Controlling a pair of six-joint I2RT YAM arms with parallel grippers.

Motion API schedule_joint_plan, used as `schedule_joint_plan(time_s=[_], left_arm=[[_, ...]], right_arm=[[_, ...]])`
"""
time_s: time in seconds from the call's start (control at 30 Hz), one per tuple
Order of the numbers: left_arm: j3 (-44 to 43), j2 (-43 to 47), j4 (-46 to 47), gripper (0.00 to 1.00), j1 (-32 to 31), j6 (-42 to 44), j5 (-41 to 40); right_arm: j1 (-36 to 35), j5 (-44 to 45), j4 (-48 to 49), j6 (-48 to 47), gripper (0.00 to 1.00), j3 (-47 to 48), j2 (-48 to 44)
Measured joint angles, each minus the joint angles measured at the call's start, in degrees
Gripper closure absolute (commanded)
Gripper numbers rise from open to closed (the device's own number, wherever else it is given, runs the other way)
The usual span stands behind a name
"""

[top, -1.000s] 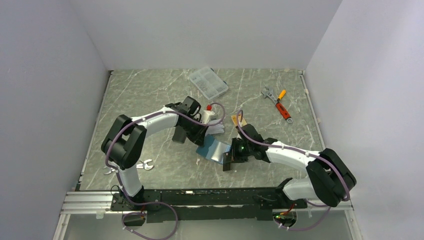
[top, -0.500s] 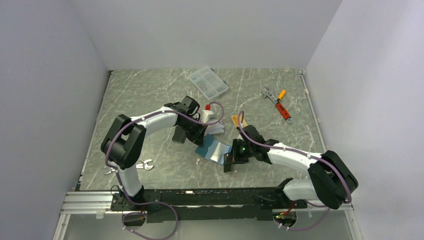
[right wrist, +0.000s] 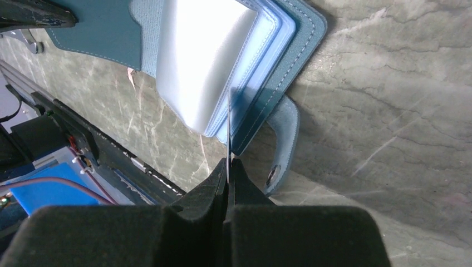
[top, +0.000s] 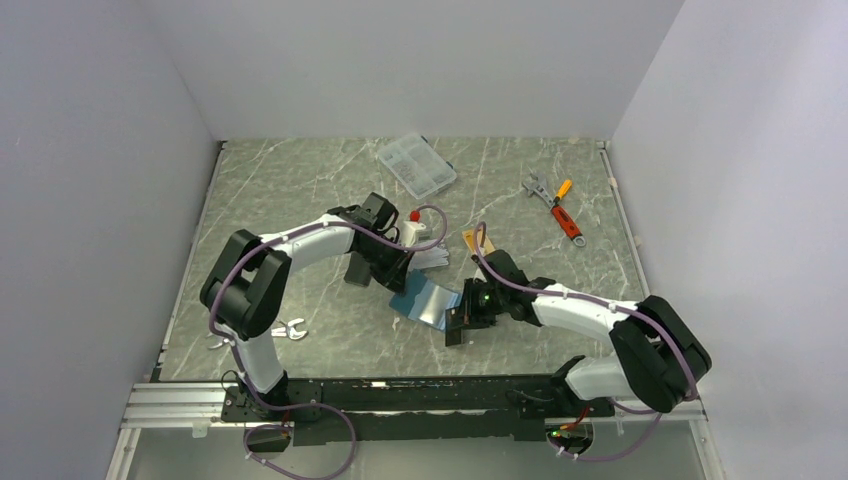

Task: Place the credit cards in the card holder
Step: Open the card holder at the center of the board.

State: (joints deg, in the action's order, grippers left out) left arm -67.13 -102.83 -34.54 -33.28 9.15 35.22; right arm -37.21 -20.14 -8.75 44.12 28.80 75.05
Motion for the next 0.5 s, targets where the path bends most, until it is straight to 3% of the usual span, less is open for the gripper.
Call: schedule_joint_plan(time_s=[0.5], left_arm=[[0.37, 0.72, -0.42, 0.95, 0.09, 0.24, 0.98]], right_arm=[[0.15, -4.44, 3.21, 0.11, 1.0, 1.4, 4.15]])
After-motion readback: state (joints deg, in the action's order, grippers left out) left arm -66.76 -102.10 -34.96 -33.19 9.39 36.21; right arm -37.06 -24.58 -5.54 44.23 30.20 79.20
